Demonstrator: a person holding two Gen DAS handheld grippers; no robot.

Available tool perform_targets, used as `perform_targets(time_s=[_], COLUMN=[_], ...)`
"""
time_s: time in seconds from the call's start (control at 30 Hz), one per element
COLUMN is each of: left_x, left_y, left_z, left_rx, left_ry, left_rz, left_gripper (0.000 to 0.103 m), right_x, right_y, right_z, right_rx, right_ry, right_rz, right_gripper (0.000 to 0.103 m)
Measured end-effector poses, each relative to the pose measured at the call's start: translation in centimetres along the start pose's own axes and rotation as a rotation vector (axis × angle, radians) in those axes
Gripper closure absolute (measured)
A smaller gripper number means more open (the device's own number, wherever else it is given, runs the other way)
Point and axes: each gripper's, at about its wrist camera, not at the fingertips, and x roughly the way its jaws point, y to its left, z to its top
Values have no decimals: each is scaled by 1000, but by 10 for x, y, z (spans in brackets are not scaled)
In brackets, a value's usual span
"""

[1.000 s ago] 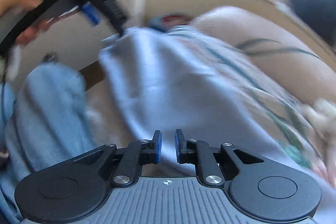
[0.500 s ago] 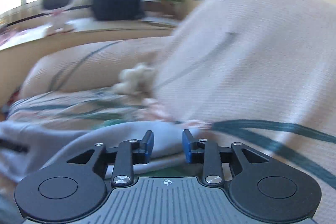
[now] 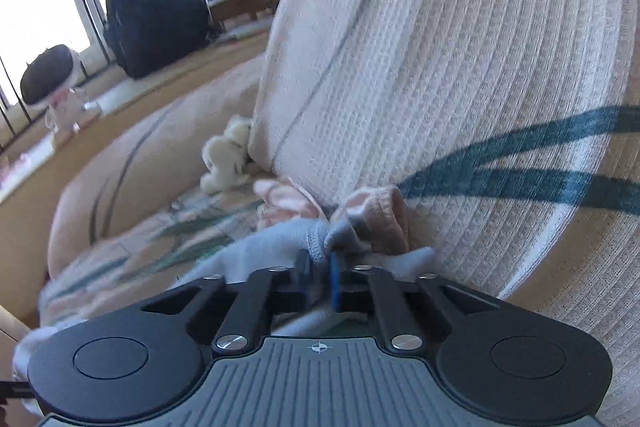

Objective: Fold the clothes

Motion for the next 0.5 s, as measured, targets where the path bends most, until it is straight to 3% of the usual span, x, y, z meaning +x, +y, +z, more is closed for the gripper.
perform_targets(time_s=[0.3, 0.5], left_x=[1, 2], left_y=[-1, 2], left_z=[1, -2], left_rx=[19, 13], left_ry=[2, 8], left_rz=[9, 33], left_gripper=[33, 31], right_x=[-66, -28], right_y=[0, -22], right_z=[16, -2], right_rx=[-56, -19], right_ry=[-168, -65], right_rz=[-13, -61], right_gripper=[96, 96])
